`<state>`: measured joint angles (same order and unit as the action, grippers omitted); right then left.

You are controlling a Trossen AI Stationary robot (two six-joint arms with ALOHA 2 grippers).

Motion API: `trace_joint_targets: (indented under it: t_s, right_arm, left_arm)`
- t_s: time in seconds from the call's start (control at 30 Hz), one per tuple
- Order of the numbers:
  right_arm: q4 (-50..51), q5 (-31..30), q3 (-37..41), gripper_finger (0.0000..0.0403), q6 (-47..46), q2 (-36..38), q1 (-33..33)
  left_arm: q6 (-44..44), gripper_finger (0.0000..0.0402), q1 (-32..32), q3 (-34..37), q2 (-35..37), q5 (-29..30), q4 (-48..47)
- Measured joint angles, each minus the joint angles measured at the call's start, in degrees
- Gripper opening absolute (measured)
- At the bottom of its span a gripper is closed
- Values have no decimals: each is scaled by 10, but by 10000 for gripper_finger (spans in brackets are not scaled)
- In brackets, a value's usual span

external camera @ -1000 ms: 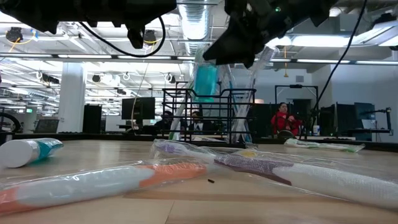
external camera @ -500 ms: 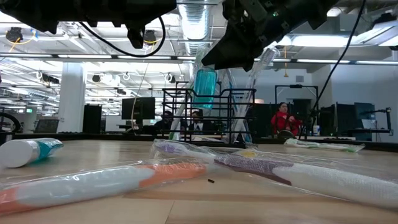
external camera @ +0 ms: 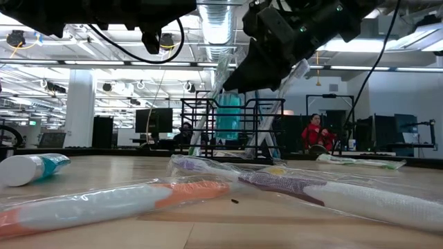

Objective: Pick & Place toothbrushing station
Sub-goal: Put the right mouthwash into the wire organizer

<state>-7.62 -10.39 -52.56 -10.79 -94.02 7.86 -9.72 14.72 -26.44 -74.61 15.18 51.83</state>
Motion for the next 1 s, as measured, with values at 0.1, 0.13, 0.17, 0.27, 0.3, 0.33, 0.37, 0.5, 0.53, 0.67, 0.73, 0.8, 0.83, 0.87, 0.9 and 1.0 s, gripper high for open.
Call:
trace_joint_targets:
  t_s: [0.1,0.13,0.17,0.27,0.3,0.33,0.37,0.5,0.53,0.67,0.73,0.8,0.83,0.87,0.9,1.0]
  right_arm:
    - [-10,0,0,84,-2,0,0]
    - [-10,0,0,84,-2,-4,0]
    - [-11,0,0,84,-4,-9,0]
    - [-5,0,1,84,-4,-11,1]
    - [-7,0,0,84,-4,-10,2]
    - [-7,0,0,84,-4,-10,2]
    - [-7,0,0,84,-4,-10,3]
    - [-3,0,0,84,-6,-10,3]
    - [-1,0,0,84,-7,-10,3]
    - [0,0,0,84,-8,-10,2]
    - [0,0,0,84,-8,-10,3]
    - [0,0,0,93,-10,-10,3]
    - [1,0,0,100,-12,-10,3]
    - [1,0,0,106,-13,-10,3]
    - [3,0,0,111,-13,-10,3]
    - [4,0,0,118,-12,-10,3]
  left_arm:
    - [0,17,0,0,0,0,0]
    - [0,17,0,0,0,0,0]
    - [0,17,0,0,0,0,0]
    - [0,17,0,0,0,0,0]
    - [0,17,0,0,0,0,0]
    - [0,17,0,0,0,0,0]
    - [0,17,0,0,0,0,0]
    - [0,17,0,0,0,0,0]
    - [0,17,0,0,0,0,0]
    - [-2,17,0,0,0,0,0]
    - [-2,17,0,0,0,0,0]
    - [-2,17,0,0,0,0,0]
    - [-2,17,0,0,0,0,0]
    - [-2,17,0,0,0,0,0]
    - [-2,17,0,0,0,0,0]
    - [-2,17,0,0,0,0,0]
